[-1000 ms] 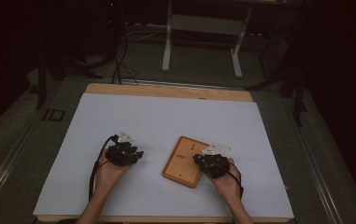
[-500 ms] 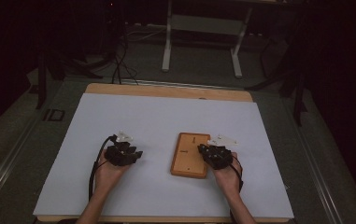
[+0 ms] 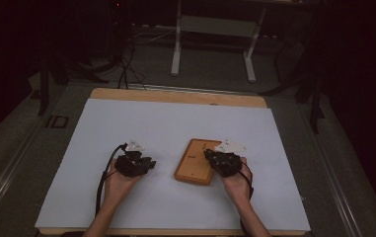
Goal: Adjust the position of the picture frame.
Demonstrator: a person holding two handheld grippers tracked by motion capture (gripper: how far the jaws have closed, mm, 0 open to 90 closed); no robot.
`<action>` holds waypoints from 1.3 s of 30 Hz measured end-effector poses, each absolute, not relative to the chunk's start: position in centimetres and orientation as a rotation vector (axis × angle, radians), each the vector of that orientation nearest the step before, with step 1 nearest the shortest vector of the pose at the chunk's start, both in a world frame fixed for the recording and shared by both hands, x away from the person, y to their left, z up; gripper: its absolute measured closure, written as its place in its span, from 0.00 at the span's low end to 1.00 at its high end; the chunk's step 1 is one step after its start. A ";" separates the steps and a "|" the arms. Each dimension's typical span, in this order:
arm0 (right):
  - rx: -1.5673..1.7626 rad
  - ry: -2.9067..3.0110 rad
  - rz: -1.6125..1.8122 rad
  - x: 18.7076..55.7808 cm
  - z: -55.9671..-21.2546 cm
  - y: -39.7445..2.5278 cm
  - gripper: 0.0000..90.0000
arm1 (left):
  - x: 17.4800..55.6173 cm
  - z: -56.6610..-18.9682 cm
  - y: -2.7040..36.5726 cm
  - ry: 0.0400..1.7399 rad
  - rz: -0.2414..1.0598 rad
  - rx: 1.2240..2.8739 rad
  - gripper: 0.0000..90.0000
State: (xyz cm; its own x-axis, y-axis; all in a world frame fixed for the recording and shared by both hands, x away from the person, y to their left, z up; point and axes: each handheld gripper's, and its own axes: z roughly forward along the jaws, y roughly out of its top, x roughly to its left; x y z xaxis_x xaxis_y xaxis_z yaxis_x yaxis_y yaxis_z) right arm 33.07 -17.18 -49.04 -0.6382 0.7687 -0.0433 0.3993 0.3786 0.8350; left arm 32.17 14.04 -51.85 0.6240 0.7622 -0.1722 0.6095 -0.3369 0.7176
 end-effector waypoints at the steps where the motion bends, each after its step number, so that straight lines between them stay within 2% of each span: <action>1: 1.000 2.218 1.169 33.1 -49.0 -17.1 0.94 | 32.1 -51.8 13.8 1.060 0.242 2.067 0.84; 4: 0.994 2.220 1.175 33.1 -48.9 -16.9 0.94 | 32.0 -51.8 13.2 1.032 0.228 2.083 0.88; 13: 0.954 2.233 1.196 33.2 -48.5 -16.0 0.94 | 31.8 -52.6 11.1 0.968 0.180 2.160 0.92; 29: 0.852 2.272 1.272 32.5 -47.7 -14.2 0.94 | 30.8 -52.5 10.5 0.910 0.151 2.219 0.94; 39: 0.788 2.312 1.242 32.4 -47.5 -14.9 0.93 | 29.0 -53.2 7.9 0.781 0.087 2.313 0.97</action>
